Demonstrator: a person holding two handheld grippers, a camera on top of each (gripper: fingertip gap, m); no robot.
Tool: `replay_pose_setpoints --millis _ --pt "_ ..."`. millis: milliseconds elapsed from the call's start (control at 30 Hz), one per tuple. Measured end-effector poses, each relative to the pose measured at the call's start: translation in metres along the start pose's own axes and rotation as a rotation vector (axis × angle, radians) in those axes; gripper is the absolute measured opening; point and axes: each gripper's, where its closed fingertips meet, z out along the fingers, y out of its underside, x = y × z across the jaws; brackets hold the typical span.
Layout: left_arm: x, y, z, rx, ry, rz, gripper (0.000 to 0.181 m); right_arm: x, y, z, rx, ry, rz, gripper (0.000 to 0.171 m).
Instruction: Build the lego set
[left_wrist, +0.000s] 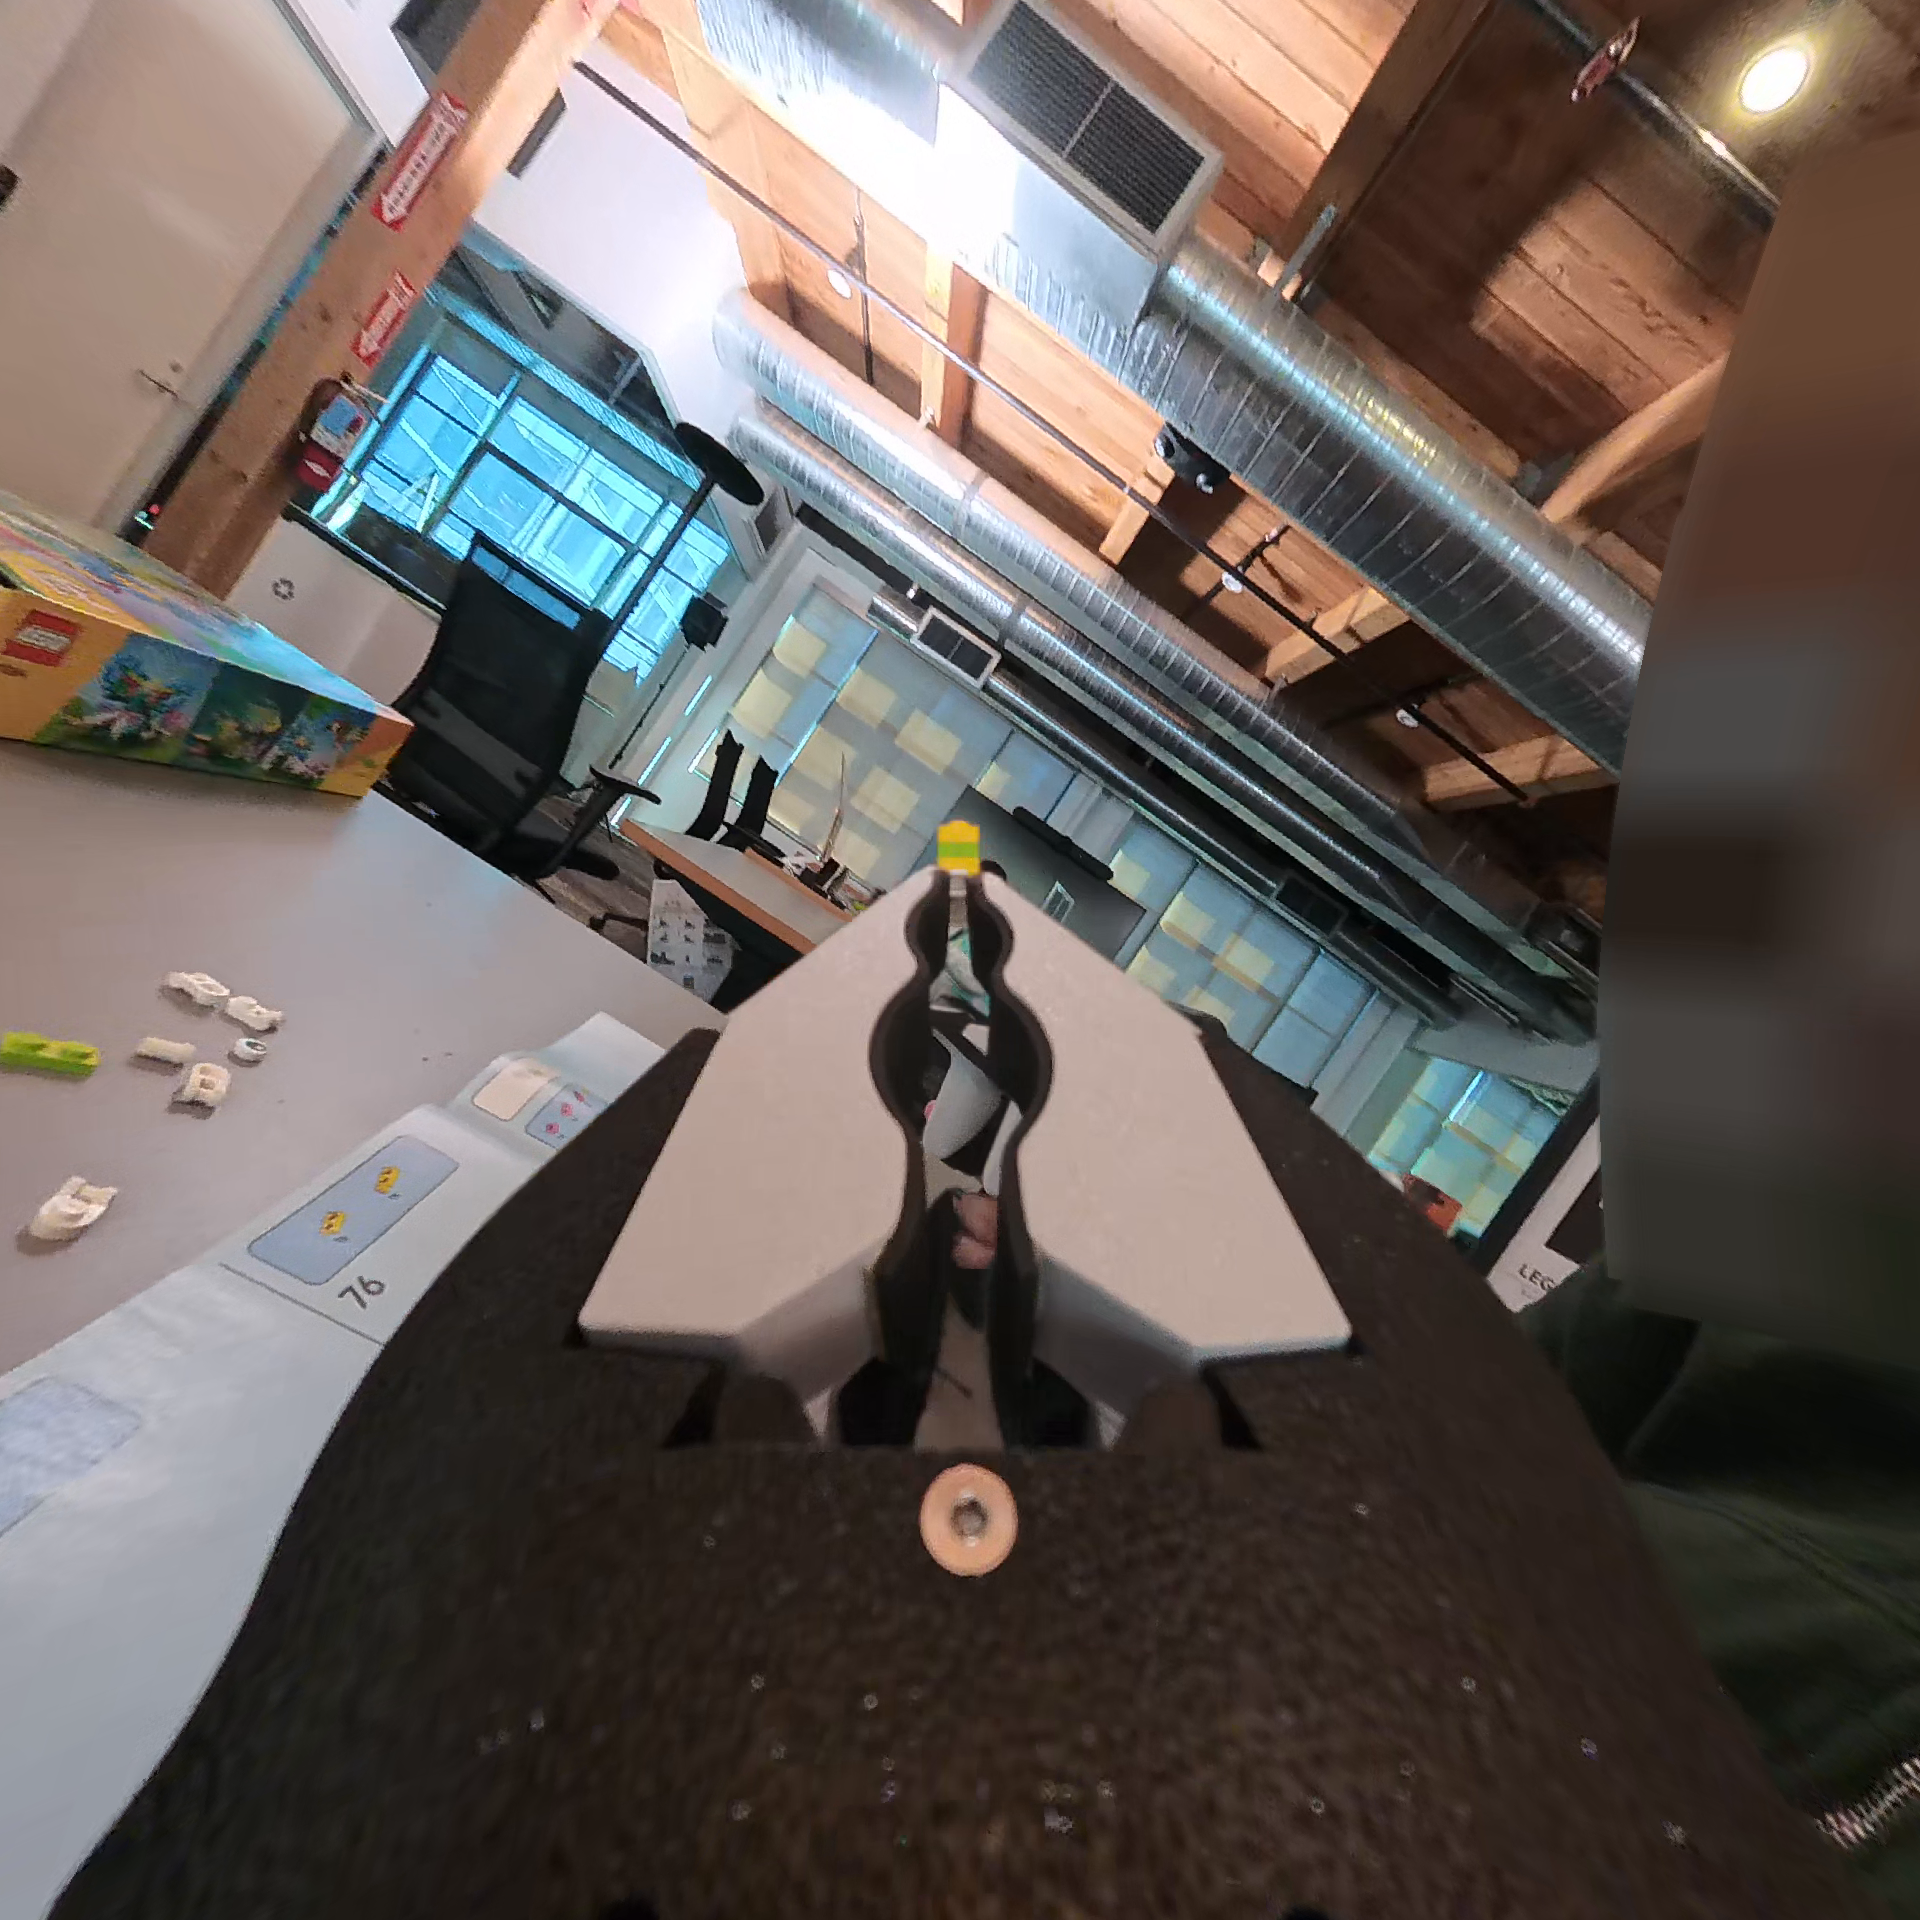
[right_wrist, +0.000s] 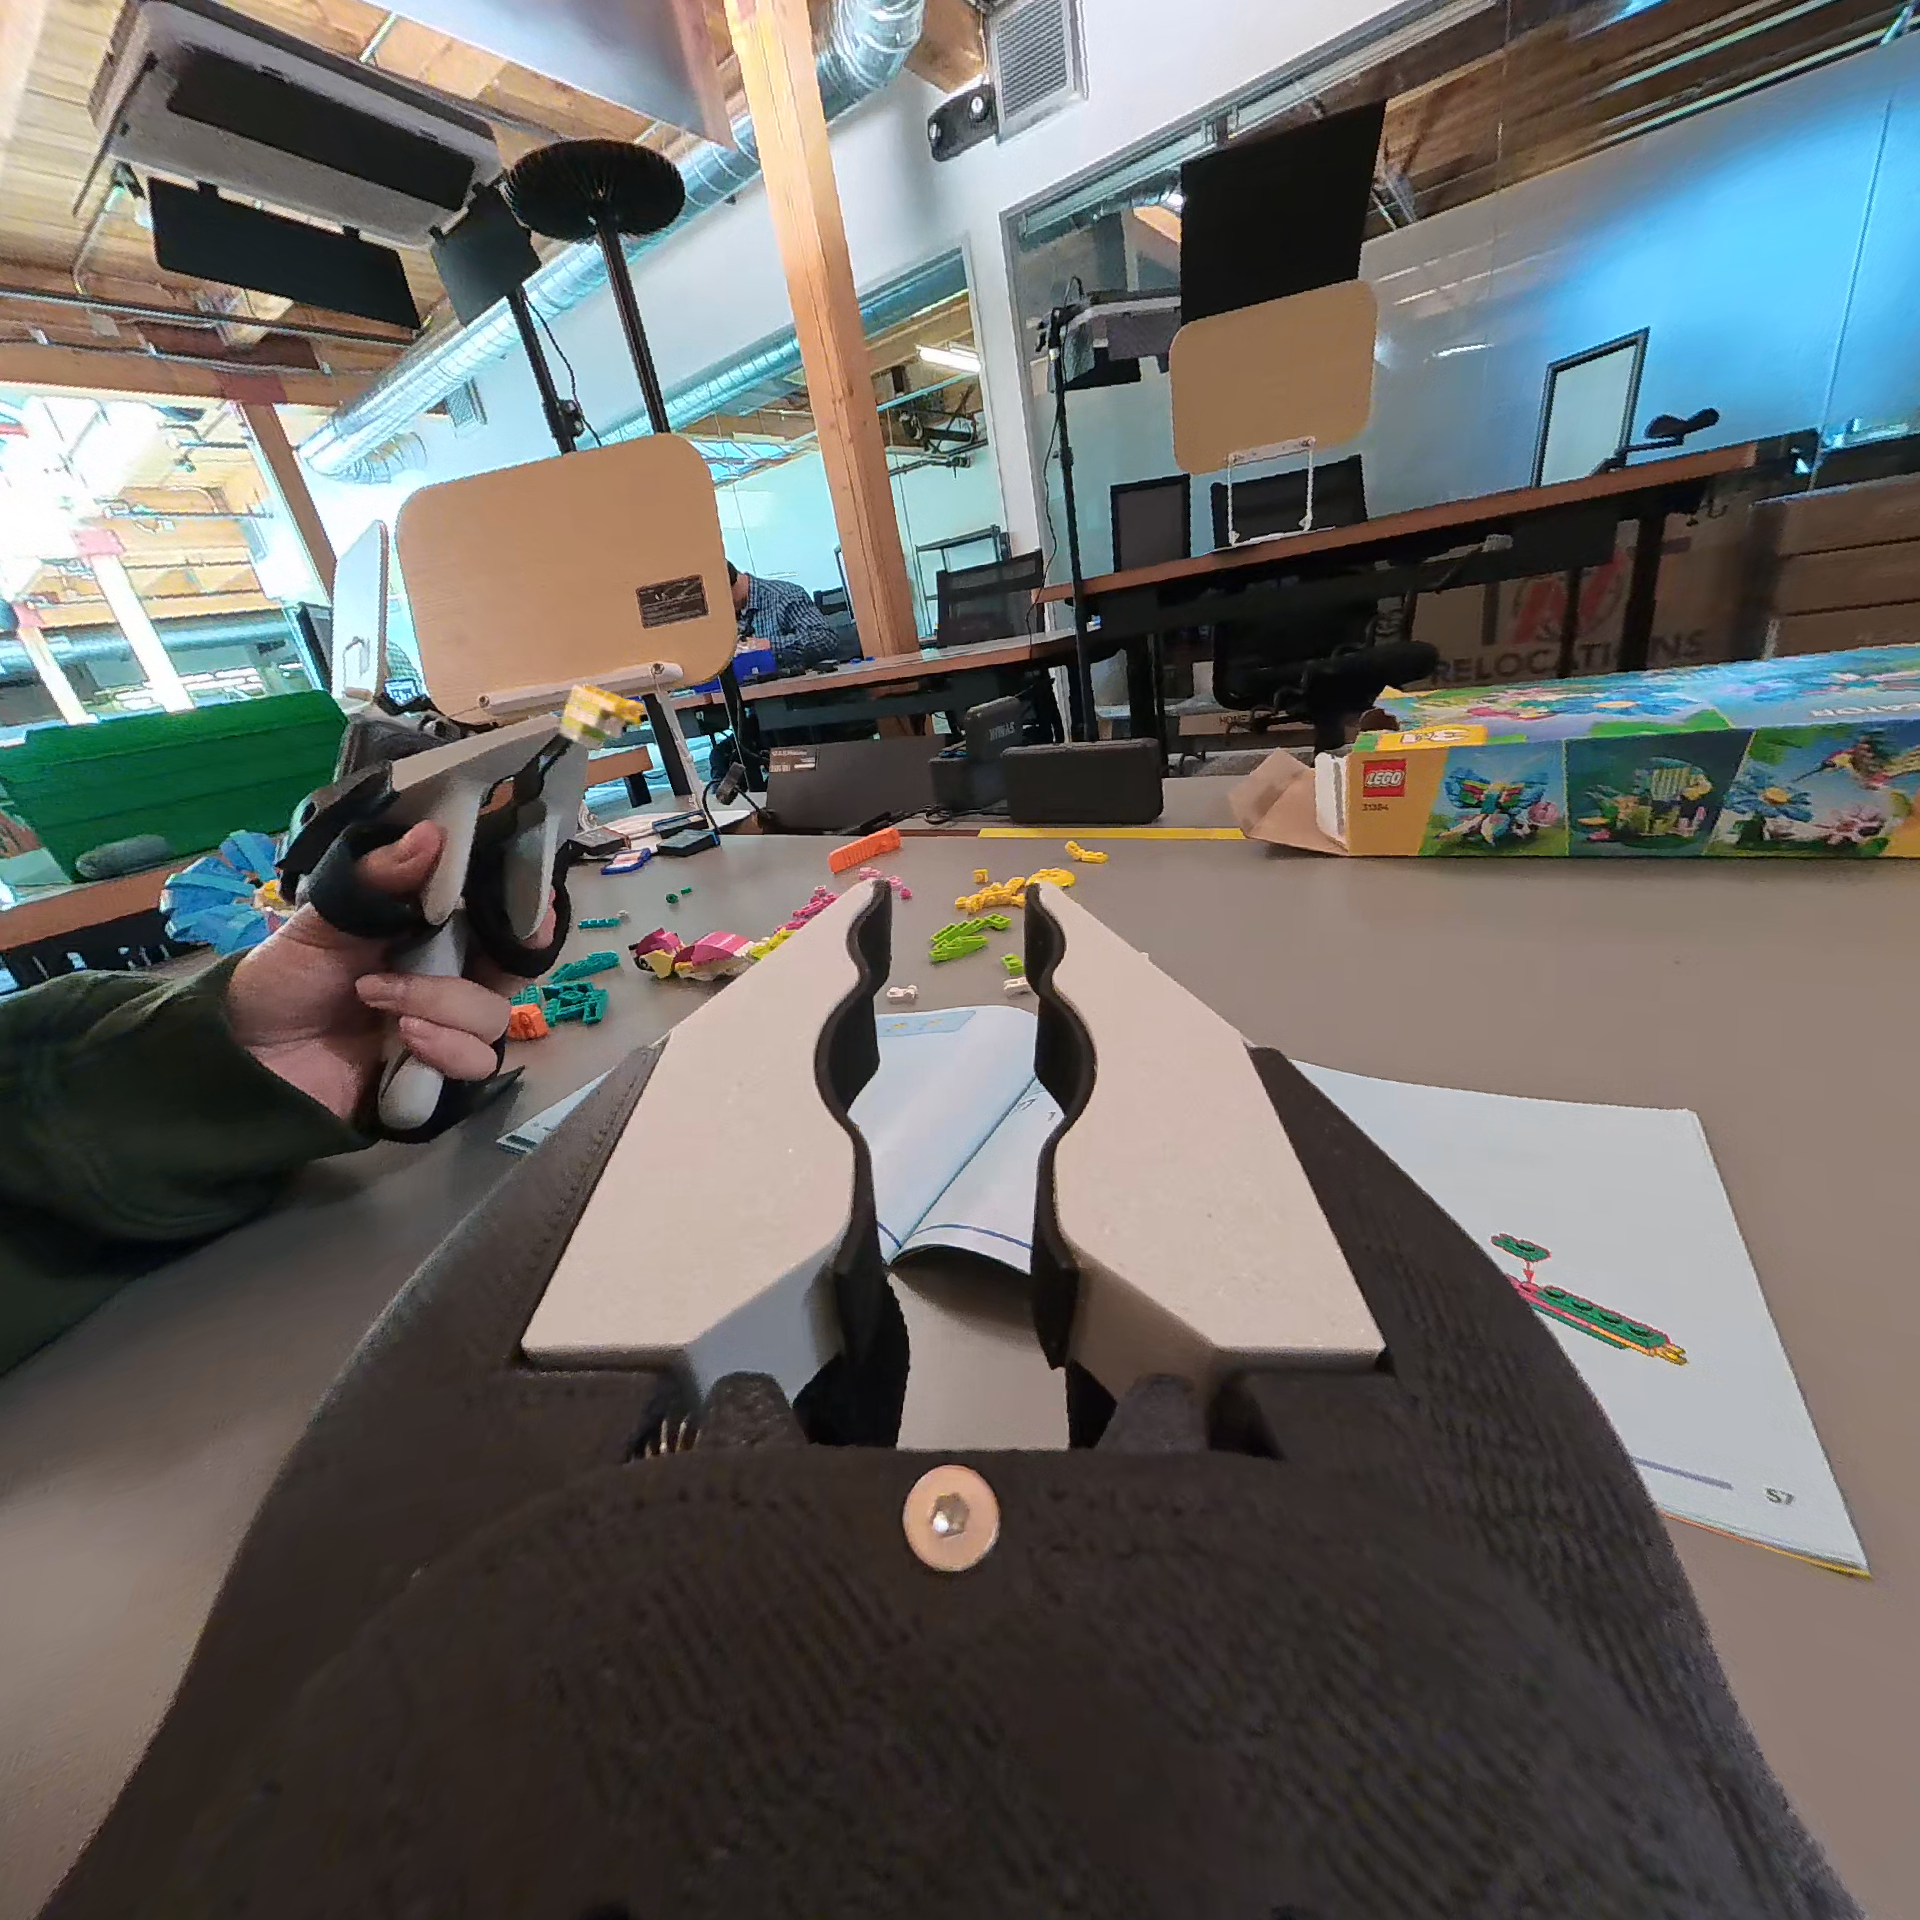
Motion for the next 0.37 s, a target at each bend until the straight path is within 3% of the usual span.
replay_pose_setpoints --millis 367 --pt "-0.011 -0.009 -0.008 0.078 -0.046 -0.041 0.0 0.006 0.0 0.003 0.003 0.008 0.03 0.022"
